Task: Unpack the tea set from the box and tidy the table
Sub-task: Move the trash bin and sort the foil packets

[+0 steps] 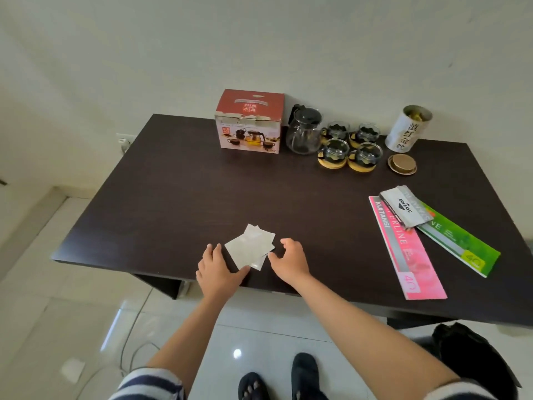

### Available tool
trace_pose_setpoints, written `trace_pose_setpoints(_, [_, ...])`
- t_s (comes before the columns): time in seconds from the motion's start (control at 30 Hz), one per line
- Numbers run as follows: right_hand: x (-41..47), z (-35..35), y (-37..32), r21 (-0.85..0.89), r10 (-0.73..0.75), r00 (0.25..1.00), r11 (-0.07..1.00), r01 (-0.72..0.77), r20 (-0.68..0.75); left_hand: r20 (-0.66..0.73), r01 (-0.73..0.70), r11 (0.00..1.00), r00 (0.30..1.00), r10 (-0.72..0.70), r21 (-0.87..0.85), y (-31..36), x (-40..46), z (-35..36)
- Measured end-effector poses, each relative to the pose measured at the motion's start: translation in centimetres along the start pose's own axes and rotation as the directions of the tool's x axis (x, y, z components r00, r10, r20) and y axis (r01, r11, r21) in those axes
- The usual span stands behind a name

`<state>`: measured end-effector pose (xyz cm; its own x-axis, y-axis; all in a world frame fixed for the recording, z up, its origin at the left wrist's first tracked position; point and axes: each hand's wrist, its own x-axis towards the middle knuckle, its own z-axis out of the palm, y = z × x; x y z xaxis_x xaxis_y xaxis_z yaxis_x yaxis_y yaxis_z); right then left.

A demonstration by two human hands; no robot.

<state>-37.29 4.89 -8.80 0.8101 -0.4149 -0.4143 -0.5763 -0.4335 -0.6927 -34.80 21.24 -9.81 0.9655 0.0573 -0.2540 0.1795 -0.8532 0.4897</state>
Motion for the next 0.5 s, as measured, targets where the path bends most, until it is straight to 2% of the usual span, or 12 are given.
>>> trace_pose_setpoints(0.1, [2.5, 0.7, -1.8, -0.206, -0.036, 0.999, 0.978, 0.034, -0.008, 0.056, -0.068, 0.991, 0.996, 0.062, 0.111, -0.3, 1.7, 0.7])
trace_pose_setpoints(0.23, [4.2, 1.2, -3.4, -0.388, -0.044, 0.998, 0.92, 0.056, 0.041, 0.048, -0.1, 0.988, 0.994, 0.095, 0.121, -0.5, 2.1, 1.5])
trace_pose_setpoints(0.5, [4.8, 3.0, -4.1, -0.496, 0.014, 0.99, 0.866, 0.058, 0.14, 0.067, -0.101, 0.986, 0.993, 0.093, 0.13, 0.1, 2.0, 1.3])
